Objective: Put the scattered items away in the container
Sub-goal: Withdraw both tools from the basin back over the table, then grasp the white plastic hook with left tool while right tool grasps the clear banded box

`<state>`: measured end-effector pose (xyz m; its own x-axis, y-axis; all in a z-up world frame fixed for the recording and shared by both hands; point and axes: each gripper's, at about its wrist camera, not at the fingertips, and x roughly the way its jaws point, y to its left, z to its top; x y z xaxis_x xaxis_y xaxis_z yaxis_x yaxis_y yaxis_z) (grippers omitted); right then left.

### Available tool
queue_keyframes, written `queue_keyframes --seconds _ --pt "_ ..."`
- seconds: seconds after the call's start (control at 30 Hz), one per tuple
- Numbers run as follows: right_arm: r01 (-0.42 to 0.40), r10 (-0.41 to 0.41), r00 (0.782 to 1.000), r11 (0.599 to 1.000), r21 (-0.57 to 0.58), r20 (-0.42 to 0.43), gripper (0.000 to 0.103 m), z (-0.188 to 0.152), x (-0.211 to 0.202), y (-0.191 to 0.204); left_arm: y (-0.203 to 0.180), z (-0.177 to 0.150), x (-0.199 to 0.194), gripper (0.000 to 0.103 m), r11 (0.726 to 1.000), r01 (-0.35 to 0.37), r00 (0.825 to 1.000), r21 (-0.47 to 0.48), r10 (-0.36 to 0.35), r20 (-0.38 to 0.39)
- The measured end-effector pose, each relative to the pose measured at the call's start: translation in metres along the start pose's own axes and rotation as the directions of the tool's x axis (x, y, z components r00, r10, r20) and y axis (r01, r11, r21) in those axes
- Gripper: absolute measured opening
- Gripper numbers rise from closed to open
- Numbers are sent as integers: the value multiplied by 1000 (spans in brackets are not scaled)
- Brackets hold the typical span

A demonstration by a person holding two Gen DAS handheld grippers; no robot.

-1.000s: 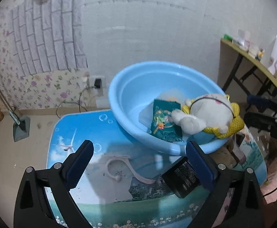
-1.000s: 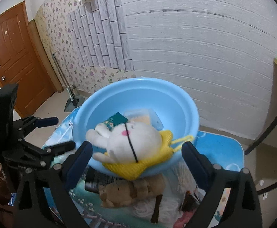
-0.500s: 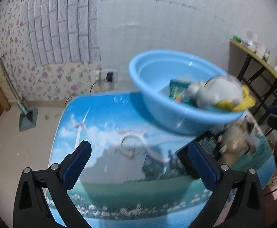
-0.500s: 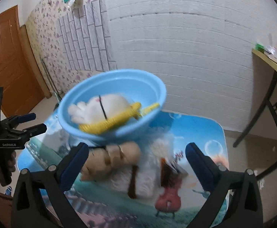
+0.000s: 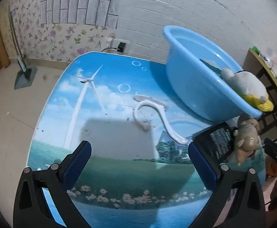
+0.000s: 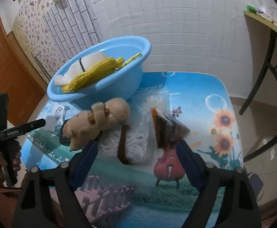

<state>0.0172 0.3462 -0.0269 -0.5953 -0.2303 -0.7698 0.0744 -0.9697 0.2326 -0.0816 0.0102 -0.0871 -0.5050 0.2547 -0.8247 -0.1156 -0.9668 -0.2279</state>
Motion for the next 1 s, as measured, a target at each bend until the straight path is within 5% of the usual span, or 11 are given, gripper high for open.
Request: queue_keyframes --seconds 0.17,0.83,1.0 --pt "65 -66 997 997 -42 -28 83 -1 8 11 -7 2 3 102 999 -18 1000 40 18 1" --pt "91 -105 989 987 -131 -107 83 -5 41 39 -20 32 47 102 988 -68 997 138 73 -30" --pt "113 -131 985 982 -149 -114 84 -6 46 42 -31 37 58 102 970 -128 991 206 133 -12"
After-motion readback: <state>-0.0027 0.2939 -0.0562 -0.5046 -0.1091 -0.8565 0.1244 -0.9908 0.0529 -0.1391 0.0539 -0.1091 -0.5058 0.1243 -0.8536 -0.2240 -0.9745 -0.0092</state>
